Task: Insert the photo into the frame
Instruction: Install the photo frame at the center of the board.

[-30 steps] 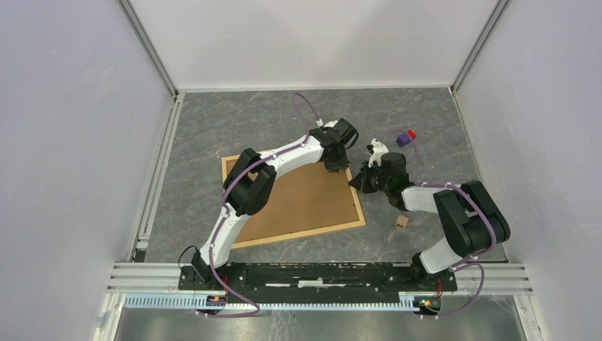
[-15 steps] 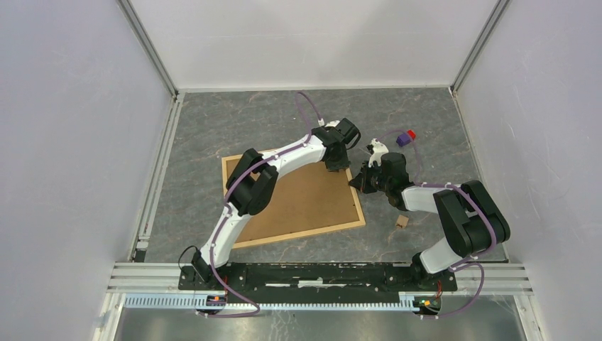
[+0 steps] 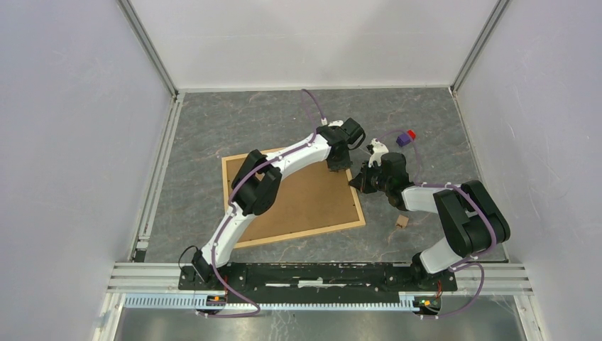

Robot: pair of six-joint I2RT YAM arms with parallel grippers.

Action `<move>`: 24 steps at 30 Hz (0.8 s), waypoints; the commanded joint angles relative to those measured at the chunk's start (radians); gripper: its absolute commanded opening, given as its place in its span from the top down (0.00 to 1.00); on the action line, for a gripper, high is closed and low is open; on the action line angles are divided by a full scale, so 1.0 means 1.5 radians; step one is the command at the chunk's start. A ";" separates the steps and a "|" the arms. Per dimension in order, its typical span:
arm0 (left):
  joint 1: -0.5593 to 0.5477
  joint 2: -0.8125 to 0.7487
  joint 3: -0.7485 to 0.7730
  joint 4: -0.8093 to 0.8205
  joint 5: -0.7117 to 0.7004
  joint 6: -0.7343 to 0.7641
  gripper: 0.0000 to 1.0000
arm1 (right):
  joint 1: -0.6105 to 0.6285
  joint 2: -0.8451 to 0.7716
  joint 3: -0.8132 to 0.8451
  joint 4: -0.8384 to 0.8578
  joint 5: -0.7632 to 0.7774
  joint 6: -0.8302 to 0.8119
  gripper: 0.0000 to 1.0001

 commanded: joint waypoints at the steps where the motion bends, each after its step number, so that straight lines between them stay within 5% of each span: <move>1: -0.014 0.084 0.007 -0.063 -0.024 0.001 0.64 | 0.015 0.028 -0.025 -0.097 -0.009 -0.012 1.00; 24: -0.034 0.142 0.062 -0.203 -0.109 -0.016 0.49 | 0.015 -0.001 -0.030 -0.104 0.000 -0.015 1.00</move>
